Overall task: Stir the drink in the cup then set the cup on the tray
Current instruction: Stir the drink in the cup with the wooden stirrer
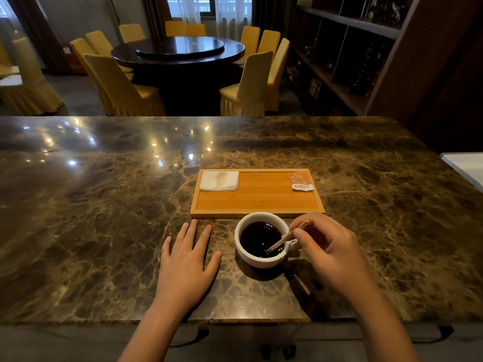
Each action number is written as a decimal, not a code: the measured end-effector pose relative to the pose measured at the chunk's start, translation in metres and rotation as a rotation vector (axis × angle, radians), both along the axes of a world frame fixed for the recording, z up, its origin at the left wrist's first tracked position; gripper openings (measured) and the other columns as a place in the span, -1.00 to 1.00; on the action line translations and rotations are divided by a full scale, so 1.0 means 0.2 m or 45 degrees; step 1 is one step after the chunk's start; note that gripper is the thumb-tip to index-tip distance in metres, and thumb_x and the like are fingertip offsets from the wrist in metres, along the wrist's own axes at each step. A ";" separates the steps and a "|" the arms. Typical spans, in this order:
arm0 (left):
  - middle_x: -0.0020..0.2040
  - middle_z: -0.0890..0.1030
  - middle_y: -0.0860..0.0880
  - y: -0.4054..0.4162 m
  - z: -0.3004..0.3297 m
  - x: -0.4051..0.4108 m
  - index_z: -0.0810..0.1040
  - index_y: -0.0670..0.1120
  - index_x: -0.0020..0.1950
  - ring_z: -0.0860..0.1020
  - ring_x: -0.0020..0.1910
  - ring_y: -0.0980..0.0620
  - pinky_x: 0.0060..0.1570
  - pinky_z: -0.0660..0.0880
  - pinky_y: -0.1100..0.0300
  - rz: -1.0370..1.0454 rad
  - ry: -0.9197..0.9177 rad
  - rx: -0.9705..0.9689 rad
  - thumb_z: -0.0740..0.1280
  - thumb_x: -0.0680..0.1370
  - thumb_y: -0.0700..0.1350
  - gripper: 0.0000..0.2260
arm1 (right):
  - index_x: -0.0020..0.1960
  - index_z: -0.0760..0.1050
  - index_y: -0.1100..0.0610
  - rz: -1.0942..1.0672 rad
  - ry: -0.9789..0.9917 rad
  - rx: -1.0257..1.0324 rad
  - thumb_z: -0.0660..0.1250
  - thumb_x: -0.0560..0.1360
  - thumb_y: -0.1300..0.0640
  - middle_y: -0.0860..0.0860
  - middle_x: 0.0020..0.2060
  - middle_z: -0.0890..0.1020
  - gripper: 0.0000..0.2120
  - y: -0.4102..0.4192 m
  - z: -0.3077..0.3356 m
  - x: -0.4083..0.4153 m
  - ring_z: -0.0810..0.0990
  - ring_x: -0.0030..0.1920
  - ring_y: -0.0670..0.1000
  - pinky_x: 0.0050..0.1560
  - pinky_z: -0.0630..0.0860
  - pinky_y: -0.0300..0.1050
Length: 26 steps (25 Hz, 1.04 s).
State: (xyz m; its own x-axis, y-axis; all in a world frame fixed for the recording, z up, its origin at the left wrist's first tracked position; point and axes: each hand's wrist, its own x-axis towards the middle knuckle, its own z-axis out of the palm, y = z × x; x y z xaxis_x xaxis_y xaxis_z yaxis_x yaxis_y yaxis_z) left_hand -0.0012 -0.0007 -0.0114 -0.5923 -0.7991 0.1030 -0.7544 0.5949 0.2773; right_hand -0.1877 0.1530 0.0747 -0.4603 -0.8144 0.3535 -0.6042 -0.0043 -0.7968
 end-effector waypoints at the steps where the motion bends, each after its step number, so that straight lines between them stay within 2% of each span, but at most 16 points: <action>1: 0.51 -0.01 -0.03 0.00 0.00 0.00 0.02 0.11 0.46 -0.13 0.46 0.06 0.42 -0.14 -0.09 -0.001 0.003 0.002 -0.20 0.41 0.30 -0.35 | -0.15 0.56 0.02 0.002 -0.065 0.000 0.31 0.48 0.21 -0.12 -0.25 0.63 -0.88 0.00 -0.01 0.01 0.62 -0.14 -0.10 -0.19 0.55 -0.33; 4: 0.51 -0.02 -0.02 0.00 0.01 0.00 0.02 0.11 0.46 -0.14 0.46 0.06 0.41 -0.15 -0.08 0.001 0.002 0.002 -0.22 0.40 0.30 -0.35 | -0.13 0.58 0.05 0.024 -0.334 -0.087 0.31 0.46 0.30 -0.07 -0.15 0.65 -0.83 -0.03 -0.06 0.03 0.66 -0.15 -0.08 -0.23 0.59 -0.29; 6: 0.51 -0.03 -0.02 0.00 0.01 0.00 0.01 0.11 0.46 -0.14 0.46 0.06 0.42 -0.15 -0.08 -0.001 -0.002 0.003 -0.22 0.40 0.30 -0.35 | -0.12 0.59 0.09 -0.016 -0.398 -0.169 0.29 0.47 0.32 -0.02 -0.17 0.66 -0.83 -0.04 -0.08 0.05 0.66 -0.13 -0.09 -0.23 0.59 -0.30; 8: 0.51 -0.02 -0.03 0.00 0.00 0.00 0.02 0.11 0.46 -0.14 0.46 0.06 0.42 -0.14 -0.09 -0.002 0.000 0.004 -0.21 0.41 0.30 -0.35 | -0.11 0.59 0.10 -0.099 -0.241 -0.200 0.29 0.47 0.31 -0.05 -0.22 0.65 -0.84 -0.03 -0.09 0.04 0.64 -0.13 -0.09 -0.22 0.57 -0.33; 12: 0.51 0.00 -0.04 0.00 0.00 0.00 0.03 0.10 0.46 -0.12 0.46 0.05 0.42 -0.12 -0.10 -0.004 -0.006 -0.011 -0.21 0.41 0.30 -0.35 | -0.08 0.56 0.10 -0.106 0.048 -0.136 0.29 0.49 0.25 -0.11 -0.15 0.59 -0.90 0.00 -0.05 0.02 0.59 -0.11 -0.12 -0.21 0.56 -0.36; 15: 0.51 0.00 -0.04 0.00 0.00 0.00 0.03 0.10 0.46 -0.12 0.46 0.05 0.42 -0.12 -0.10 -0.003 -0.007 -0.011 -0.21 0.41 0.30 -0.35 | -0.11 0.53 0.06 -0.081 0.092 -0.075 0.27 0.49 0.22 -0.18 -0.19 0.57 -0.90 0.01 -0.03 0.04 0.56 -0.11 -0.14 -0.21 0.51 -0.39; 16: 0.51 0.00 -0.04 0.00 0.00 0.00 0.03 0.10 0.46 -0.12 0.46 0.05 0.42 -0.12 -0.10 -0.003 -0.010 -0.010 -0.22 0.41 0.30 -0.35 | -0.12 0.52 0.03 -0.077 0.061 -0.071 0.26 0.49 0.20 -0.14 -0.23 0.58 -0.89 0.01 -0.03 0.04 0.56 -0.11 -0.14 -0.22 0.51 -0.38; 19: 0.51 0.00 -0.03 0.00 0.00 0.00 0.03 0.11 0.46 -0.12 0.46 0.05 0.42 -0.13 -0.09 -0.003 -0.006 -0.011 -0.22 0.41 0.31 -0.35 | -0.16 0.53 -0.01 -0.058 -0.147 -0.075 0.27 0.51 0.21 -0.08 -0.14 0.60 -0.84 0.01 -0.03 0.05 0.61 -0.14 -0.08 -0.22 0.57 -0.28; 21: 0.51 0.00 -0.03 -0.01 0.00 0.00 0.03 0.11 0.46 -0.11 0.46 0.05 0.41 -0.13 -0.09 -0.002 -0.007 -0.015 -0.21 0.41 0.31 -0.35 | -0.15 0.55 0.03 -0.025 -0.335 -0.116 0.27 0.49 0.27 -0.06 -0.16 0.64 -0.83 -0.01 -0.05 0.06 0.65 -0.17 -0.05 -0.21 0.60 -0.24; 26: 0.51 0.01 -0.04 0.00 0.00 0.00 0.04 0.10 0.46 -0.10 0.46 0.04 0.41 -0.12 -0.10 -0.001 0.005 -0.019 -0.20 0.42 0.30 -0.36 | -0.14 0.58 0.13 -0.035 -0.600 -0.282 0.27 0.49 0.30 0.05 -0.15 0.67 -0.85 -0.06 -0.10 0.07 0.69 -0.12 -0.01 -0.19 0.61 -0.25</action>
